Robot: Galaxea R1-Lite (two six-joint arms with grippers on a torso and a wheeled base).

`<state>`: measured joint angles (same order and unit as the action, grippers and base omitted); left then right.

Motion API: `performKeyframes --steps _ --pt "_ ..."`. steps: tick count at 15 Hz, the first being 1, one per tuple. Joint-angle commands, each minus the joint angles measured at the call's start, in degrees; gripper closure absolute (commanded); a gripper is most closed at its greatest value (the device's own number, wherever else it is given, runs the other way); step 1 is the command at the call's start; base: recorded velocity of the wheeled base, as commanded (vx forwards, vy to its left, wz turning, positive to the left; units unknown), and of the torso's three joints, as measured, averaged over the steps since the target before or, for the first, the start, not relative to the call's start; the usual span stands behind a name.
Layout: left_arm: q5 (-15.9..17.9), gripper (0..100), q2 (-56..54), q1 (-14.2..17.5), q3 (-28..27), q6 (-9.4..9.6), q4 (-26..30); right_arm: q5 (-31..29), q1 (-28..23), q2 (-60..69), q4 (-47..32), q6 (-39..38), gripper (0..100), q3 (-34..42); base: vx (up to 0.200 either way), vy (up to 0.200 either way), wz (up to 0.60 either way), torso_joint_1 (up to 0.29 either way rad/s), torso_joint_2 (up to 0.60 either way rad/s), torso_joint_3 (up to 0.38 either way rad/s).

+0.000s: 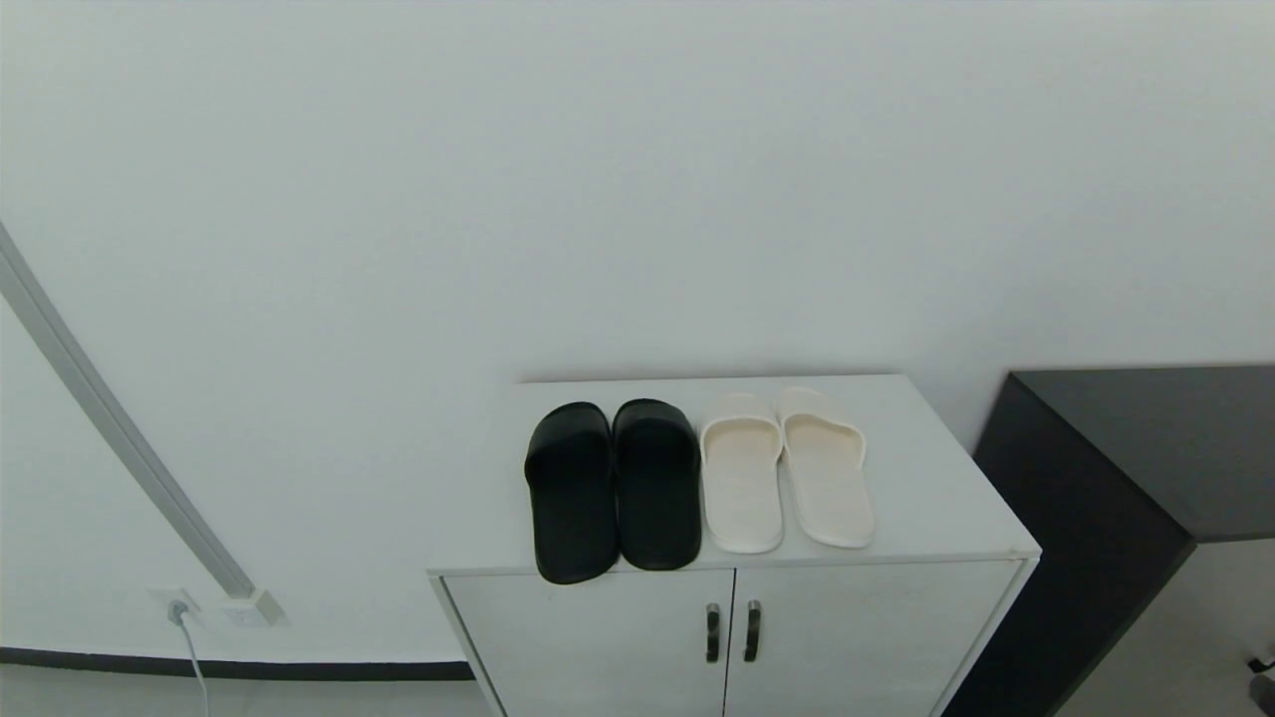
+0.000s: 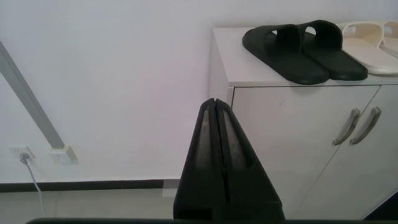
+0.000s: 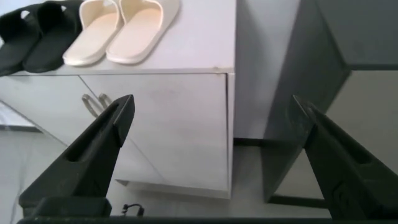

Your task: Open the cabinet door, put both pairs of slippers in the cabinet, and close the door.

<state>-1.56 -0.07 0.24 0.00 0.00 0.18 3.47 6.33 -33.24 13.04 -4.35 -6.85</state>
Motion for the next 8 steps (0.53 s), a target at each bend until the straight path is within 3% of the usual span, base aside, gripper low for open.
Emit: performKeyframes --steps 1,4,8 --pt "0.0 100 0.1 0.0 0.0 0.0 0.0 0.1 5.4 -17.3 8.2 -2.5 0 -2.7 0.0 0.0 0.0 0.0 0.0 0.0" --pt "0.0 100 0.1 0.0 0.0 0.0 0.0 -2.7 12.1 -24.9 9.8 -3.9 0 -8.4 0.0 0.0 0.0 0.0 0.0 0.0" --pt "0.0 100 0.1 0.0 0.0 0.0 0.0 -14.7 27.4 -34.3 10.0 -9.1 0 -17.1 0.0 0.0 0.0 0.0 0.0 0.0"
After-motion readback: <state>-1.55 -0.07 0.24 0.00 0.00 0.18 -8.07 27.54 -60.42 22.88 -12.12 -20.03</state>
